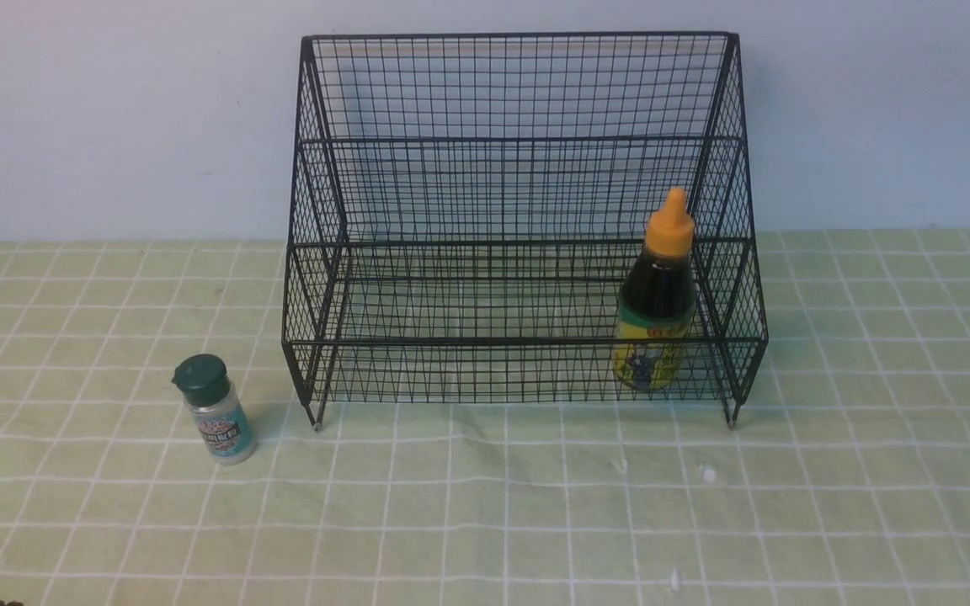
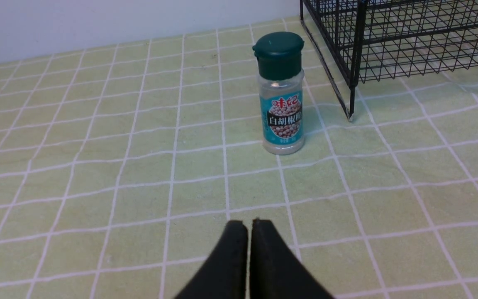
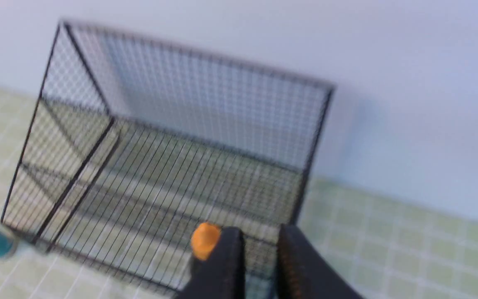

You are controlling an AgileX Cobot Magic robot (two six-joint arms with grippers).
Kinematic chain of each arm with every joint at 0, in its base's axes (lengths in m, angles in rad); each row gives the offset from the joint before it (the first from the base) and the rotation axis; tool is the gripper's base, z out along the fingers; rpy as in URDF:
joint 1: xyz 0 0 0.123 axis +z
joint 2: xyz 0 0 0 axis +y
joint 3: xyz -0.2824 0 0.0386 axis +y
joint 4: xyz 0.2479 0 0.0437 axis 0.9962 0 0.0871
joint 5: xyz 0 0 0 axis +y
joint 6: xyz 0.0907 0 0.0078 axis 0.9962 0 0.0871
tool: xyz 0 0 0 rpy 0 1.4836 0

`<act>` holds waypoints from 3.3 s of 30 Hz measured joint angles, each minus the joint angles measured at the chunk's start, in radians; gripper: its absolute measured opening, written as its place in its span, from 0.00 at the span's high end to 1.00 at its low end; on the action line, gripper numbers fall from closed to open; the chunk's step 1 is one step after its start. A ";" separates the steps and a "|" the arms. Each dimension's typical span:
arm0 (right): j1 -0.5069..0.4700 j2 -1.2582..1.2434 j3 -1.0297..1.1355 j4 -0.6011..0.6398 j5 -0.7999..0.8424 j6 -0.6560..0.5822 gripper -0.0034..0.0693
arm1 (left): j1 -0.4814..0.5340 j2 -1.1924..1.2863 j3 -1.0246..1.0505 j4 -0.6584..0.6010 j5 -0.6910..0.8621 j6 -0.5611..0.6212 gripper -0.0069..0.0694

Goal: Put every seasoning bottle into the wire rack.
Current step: Use the left arm to grab the condiment bottle closest to it

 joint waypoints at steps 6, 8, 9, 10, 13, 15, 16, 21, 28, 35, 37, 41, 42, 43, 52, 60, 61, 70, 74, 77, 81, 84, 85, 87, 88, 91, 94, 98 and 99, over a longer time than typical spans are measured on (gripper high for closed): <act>0.000 -0.283 0.217 -0.027 -0.029 0.019 0.97 | 0.000 0.000 0.000 0.000 0.000 0.000 0.92; 0.000 -0.438 0.420 -0.015 -0.129 0.044 0.97 | 0.000 0.000 0.000 0.000 0.000 0.000 0.92; 0.000 -0.497 0.506 -0.014 -0.172 0.051 0.97 | 0.000 0.000 0.000 0.000 0.000 0.000 0.92; 0.000 -0.521 0.524 -0.014 -0.182 0.054 0.97 | 0.000 0.000 0.000 0.000 0.000 0.000 0.92; 0.000 -0.729 0.851 -0.013 -0.437 0.074 0.97 | 0.000 0.000 0.000 0.000 0.000 0.000 0.92; 0.000 -0.810 0.961 -0.013 -0.550 0.074 0.97 | 0.000 0.000 0.000 0.000 0.000 0.000 0.92; 0.000 -0.854 1.047 -0.009 -0.618 0.077 0.97 | 0.000 0.000 0.000 0.000 0.000 0.000 0.92; 0.000 -0.997 1.286 0.104 -0.862 0.095 0.97 | 0.000 0.000 0.000 0.000 0.000 0.000 0.92; 0.000 -1.074 1.442 0.222 -0.966 0.061 0.97 | 0.000 0.000 0.000 0.000 0.000 0.000 0.92; -0.003 -1.086 1.540 0.058 -0.971 -0.095 0.97 | 0.000 0.000 0.000 0.000 0.000 0.000 0.92; -0.045 -1.114 1.586 0.022 -0.972 -0.107 0.97 | 0.000 0.000 0.000 0.000 0.000 0.000 0.92; -0.199 -1.157 1.679 0.010 -0.973 -0.084 0.97 | 0.000 0.000 0.000 0.000 0.000 0.000 0.92; -0.229 -1.172 1.705 0.009 -0.974 -0.081 0.97 | 0.000 0.000 0.000 0.000 0.000 0.000 0.92; -0.238 -1.175 1.711 0.008 -0.974 -0.081 0.97 | 0.000 0.000 0.000 0.000 0.000 0.000 0.92; -0.271 -1.270 1.862 0.015 -0.912 -0.079 0.97 | 0.000 0.000 0.000 0.001 0.000 0.000 0.92; -0.272 -1.270 1.860 0.015 -0.898 -0.079 0.97 | 0.000 0.000 0.000 0.000 0.000 0.000 0.92; -0.272 -1.270 1.860 0.015 -0.898 -0.079 0.97 | 0.000 0.000 0.000 0.000 0.000 0.000 0.92; -0.272 -1.270 1.860 0.015 -0.898 -0.079 0.97 | 0.000 0.000 0.000 0.000 0.000 0.000 0.92; -0.272 -1.270 1.860 0.015 -0.898 -0.078 0.97 | 0.000 0.000 0.000 0.000 0.000 0.000 0.92; -0.272 -1.270 1.860 0.015 -0.898 -0.077 0.97 | 0.000 0.000 0.000 0.000 0.000 0.000 0.92; -0.272 -1.270 1.860 0.015 -0.898 -0.077 0.97 | 0.000 0.000 0.000 0.000 0.000 0.000 0.92; -0.272 -1.270 1.860 0.015 -0.898 -0.077 0.97 | 0.000 0.000 0.000 0.000 0.000 0.000 0.92; -0.272 -1.270 1.860 0.015 -0.898 -0.077 0.97 | 0.000 0.000 0.000 0.001 0.000 0.000 0.92; -0.272 -1.270 1.860 0.015 -0.898 -0.077 0.97 | 0.000 0.000 0.000 0.014 -0.001 0.002 0.92; -0.272 -1.270 1.860 0.015 -0.898 -0.077 0.97 | 0.000 0.000 0.001 0.020 -0.004 0.002 0.92; -0.272 -1.270 1.860 0.015 -0.898 -0.077 0.97 | 0.000 0.000 0.006 -0.001 -0.085 -0.023 0.92; -0.272 -1.270 1.860 0.015 -0.898 -0.077 0.97 | 0.000 0.000 0.006 -0.080 -0.231 -0.071 0.92; -0.272 -1.270 1.860 0.015 -0.898 -0.077 0.97 | 0.000 0.000 0.006 -0.192 -0.400 -0.104 0.92; -0.272 -1.270 1.860 0.015 -0.898 -0.077 0.97 | 0.000 0.000 0.006 -0.221 -0.449 -0.113 0.92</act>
